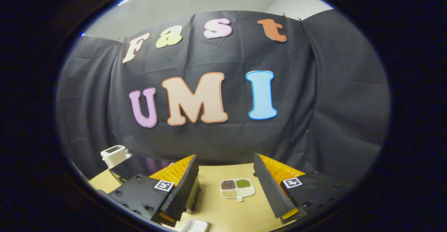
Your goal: Open the toaster oven, put the food inside, and close the toaster oven door.
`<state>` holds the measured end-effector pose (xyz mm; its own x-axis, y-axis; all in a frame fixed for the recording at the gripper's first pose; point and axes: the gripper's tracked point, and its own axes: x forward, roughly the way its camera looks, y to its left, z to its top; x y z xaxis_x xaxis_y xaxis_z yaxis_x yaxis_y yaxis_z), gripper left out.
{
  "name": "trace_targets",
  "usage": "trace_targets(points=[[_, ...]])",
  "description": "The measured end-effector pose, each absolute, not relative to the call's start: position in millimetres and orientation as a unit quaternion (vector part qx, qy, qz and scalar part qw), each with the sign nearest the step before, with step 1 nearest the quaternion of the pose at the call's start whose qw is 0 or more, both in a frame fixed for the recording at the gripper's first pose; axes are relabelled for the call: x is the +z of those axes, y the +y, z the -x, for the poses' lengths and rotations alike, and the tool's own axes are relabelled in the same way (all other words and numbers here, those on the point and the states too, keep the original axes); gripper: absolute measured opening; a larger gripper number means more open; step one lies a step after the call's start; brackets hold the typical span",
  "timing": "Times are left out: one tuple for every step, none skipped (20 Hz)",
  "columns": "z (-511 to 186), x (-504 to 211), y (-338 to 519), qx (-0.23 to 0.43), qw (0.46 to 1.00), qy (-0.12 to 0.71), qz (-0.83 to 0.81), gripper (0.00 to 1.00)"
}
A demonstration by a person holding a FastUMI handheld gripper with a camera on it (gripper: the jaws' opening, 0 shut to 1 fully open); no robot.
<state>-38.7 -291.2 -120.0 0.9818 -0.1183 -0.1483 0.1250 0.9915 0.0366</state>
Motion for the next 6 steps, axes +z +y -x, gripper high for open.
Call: trace_targets(points=[[38.0,-115.6,-301.6,-0.064,0.996,0.066,-0.021,0.97],[36.6,-111.1,-314.8,-0.068,0.996,0.060,-0.019,0.97],[36.7,-109.2,-324.8,-0.072,0.996,0.056,-0.014,0.97],[37.3,-106.4,-334.3,-0.075,0.996,0.049,-0.011,0.97],[38.6,-104.4,-342.4,-0.078,0.996,0.044,-0.009,0.97],[40.9,-107.2,-348.1,-0.080,0.996,0.039,-0.011,0.97]])
